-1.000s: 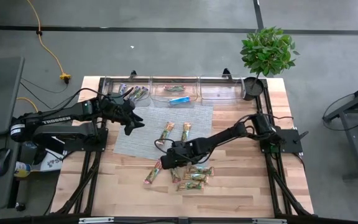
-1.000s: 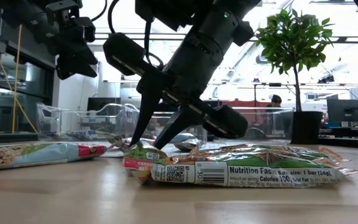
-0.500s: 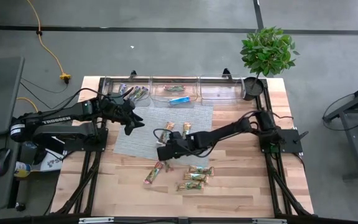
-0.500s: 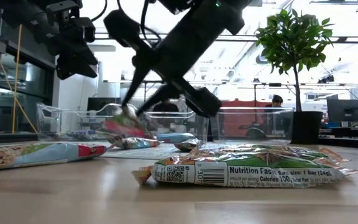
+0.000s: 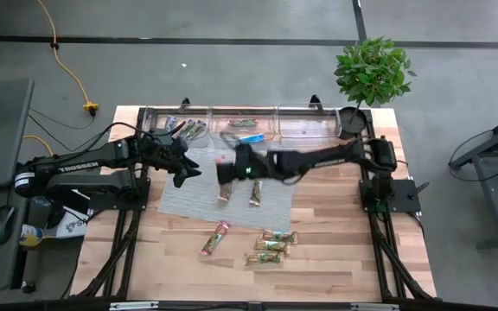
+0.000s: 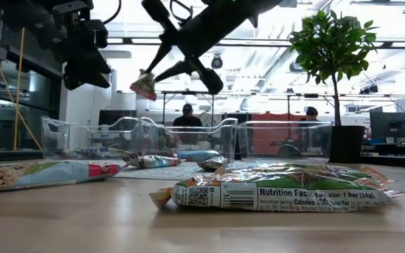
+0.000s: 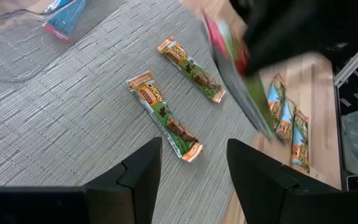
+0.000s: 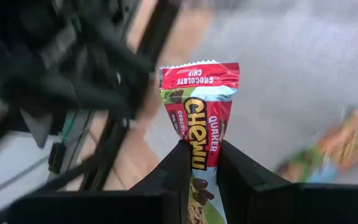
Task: Pick and place Granola Bars by type
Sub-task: Put the red granola bar into the middle transparent bin
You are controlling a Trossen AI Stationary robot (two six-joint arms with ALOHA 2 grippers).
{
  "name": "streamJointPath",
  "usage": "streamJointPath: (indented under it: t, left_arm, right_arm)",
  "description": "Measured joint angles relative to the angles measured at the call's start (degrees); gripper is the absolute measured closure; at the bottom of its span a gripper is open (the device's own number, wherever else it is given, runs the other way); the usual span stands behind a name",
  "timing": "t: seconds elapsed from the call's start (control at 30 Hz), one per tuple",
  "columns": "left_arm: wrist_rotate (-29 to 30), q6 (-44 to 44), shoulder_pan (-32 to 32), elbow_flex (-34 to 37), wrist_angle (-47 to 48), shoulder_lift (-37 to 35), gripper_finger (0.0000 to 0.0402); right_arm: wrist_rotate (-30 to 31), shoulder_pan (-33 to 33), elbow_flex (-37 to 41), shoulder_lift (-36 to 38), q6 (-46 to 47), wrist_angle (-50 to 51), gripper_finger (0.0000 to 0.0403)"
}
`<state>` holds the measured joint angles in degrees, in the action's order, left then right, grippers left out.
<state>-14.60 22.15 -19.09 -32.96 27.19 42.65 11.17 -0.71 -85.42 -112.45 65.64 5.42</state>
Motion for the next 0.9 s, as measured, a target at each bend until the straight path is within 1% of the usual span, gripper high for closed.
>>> streamJointPath:
  t: [0.23,0.33,0.5,0.6,0.7,0.77,0.9]
  left_arm:
    - [0.0,0.2,0.0,0.0,0.0,0.0,0.0223]
    - [0.1,0.2,0.0,0.0,0.0,0.0,0.0223]
    - [0.1,0.1,0.0,0.0,0.0,0.0,0.0223]
    - [0.1,0.0,0.0,0.0,0.0,0.0,0.0223]
    - [0.1,0.0,0.0,0.0,0.0,0.0,0.0223]
    - [0.1,0.1,0.0,0.0,0.0,0.0,0.0223]
    - [0.1,0.1,0.0,0.0,0.0,0.0,0.0223]
  right_arm:
    - [-0.5,-11.3,0.0,3.3,-8.3,0.5,0.0350]
    - [-0.6,-16.2,0.0,3.4,-11.4,0.7,0.0350]
    - [-2.6,-22.6,0.0,3.3,-14.9,2.2,0.0350]
    - [-3.5,-24.8,0.0,3.3,-18.2,2.8,0.0350]
    - [-4.8,-26.5,0.0,3.3,-18.8,3.4,0.0350]
    - [-5.6,-27.1,0.0,3.3,-19.8,4.6,0.0350]
    - [-5.2,-27.2,0.0,3.3,-22.8,8.0,0.0350]
